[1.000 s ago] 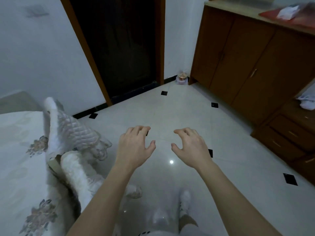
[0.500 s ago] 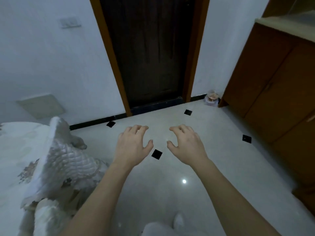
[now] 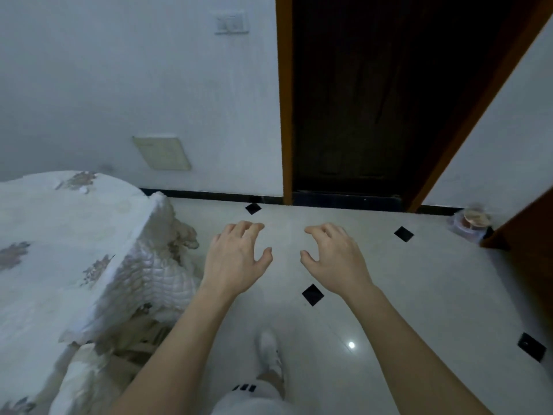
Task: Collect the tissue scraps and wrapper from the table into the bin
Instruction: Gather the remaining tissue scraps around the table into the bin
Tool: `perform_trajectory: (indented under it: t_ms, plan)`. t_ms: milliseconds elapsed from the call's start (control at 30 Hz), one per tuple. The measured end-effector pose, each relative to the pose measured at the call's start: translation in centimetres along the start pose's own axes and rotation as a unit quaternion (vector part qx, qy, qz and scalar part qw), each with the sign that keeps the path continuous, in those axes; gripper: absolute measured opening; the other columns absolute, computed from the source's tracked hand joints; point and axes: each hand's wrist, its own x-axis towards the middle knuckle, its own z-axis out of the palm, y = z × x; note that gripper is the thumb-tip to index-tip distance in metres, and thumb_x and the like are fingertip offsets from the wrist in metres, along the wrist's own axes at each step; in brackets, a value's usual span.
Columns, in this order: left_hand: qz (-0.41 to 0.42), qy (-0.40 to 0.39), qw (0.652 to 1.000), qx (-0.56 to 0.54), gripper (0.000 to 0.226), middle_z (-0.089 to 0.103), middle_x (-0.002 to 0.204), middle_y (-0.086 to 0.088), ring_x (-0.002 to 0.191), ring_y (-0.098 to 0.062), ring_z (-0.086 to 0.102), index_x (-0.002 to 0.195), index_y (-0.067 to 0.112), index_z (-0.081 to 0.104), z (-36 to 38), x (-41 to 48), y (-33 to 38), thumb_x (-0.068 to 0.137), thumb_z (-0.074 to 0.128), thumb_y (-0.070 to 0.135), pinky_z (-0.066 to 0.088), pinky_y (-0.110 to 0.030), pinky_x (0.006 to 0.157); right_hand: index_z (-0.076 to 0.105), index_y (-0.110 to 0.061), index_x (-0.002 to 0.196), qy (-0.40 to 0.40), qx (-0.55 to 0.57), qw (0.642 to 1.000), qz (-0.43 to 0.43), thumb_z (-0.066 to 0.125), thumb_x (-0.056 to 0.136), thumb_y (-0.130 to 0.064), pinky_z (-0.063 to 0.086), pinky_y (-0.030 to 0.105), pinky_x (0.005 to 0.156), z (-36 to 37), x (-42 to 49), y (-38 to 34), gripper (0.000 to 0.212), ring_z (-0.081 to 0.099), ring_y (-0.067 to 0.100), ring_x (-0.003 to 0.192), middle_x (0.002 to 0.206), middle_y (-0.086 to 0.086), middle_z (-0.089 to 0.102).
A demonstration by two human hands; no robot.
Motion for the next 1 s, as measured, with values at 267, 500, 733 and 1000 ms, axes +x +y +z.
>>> perform_trajectory:
  t_ms: [267,500,733,1000]
  plan:
    - [-0.058,0.028,0.998,0.0,0.052,0.067,0.113,-0.001,0.097,-0.026,0.061,0.12,0.019,0.062,2.3,9.3,-6.5,0.082,0.046,0.05,0.048,-0.037,0.073,0.05,-0.023,0.137,-0.029,-0.005,0.998,-0.05,0.053,0.093,-0.042,0.042,0.036,0.097,3.2,13.4,-1.0,0.048,0.048,0.018,0.12,0.131,-0.002,0.055]
    - [-0.095,0.042,0.995,-0.01,0.054,0.066,0.118,-0.003,0.104,-0.027,0.06,0.123,0.019,0.061,3.2,20.8,-14.3,0.082,0.045,0.051,0.05,-0.039,0.081,0.051,-0.024,0.138,-0.034,-0.002,0.997,-0.074,0.055,0.093,-0.042,0.043,0.036,0.1,5.7,27.8,-3.6,0.049,0.046,0.017,0.124,0.133,-0.003,0.054]
    - [-0.126,0.045,0.991,-0.005,0.054,0.066,0.117,-0.002,0.103,-0.027,0.06,0.123,0.019,0.06,4.3,28.3,-20.7,0.083,0.045,0.051,0.049,-0.039,0.084,0.053,-0.023,0.135,-0.047,0.005,0.994,-0.1,0.055,0.092,-0.04,0.044,0.036,0.097,8.0,38.6,-5.9,0.045,0.049,0.017,0.12,0.127,-0.004,0.057]
    - [-0.189,0.049,0.981,-0.005,0.055,0.066,0.115,-0.001,0.102,-0.027,0.06,0.122,0.018,0.061,6.1,35.2,-27.9,0.082,0.044,0.051,0.05,-0.04,0.082,0.053,-0.023,0.133,-0.087,0.008,0.984,-0.153,0.053,0.092,-0.04,0.046,0.04,0.093,12.2,50.3,-8.6,0.044,0.05,0.021,0.118,0.126,0.0,0.058]
